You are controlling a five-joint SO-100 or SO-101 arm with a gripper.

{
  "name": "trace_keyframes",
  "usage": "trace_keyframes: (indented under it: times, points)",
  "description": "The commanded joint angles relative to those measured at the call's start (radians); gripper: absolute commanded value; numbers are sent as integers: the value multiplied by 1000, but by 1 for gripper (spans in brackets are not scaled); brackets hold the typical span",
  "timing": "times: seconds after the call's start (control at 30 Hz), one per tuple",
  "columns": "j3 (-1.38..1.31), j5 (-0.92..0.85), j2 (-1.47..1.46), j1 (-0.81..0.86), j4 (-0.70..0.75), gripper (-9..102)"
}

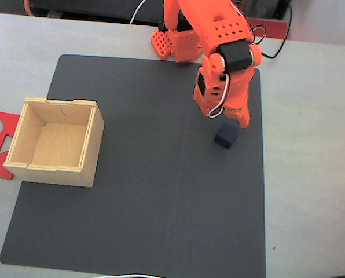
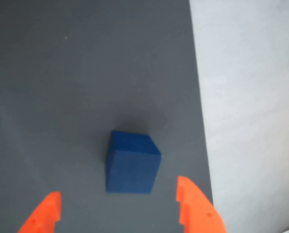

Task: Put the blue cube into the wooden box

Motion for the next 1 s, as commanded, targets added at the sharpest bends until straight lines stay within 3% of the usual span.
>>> trace_keyframes:
  times: [0.0, 0.27, 0.97]
  points:
    - [-37, 5, -9, -17, -18, 31]
    - [-49, 23, 5, -9, -74, 37]
    - [-49, 71, -172, 52, -152, 37]
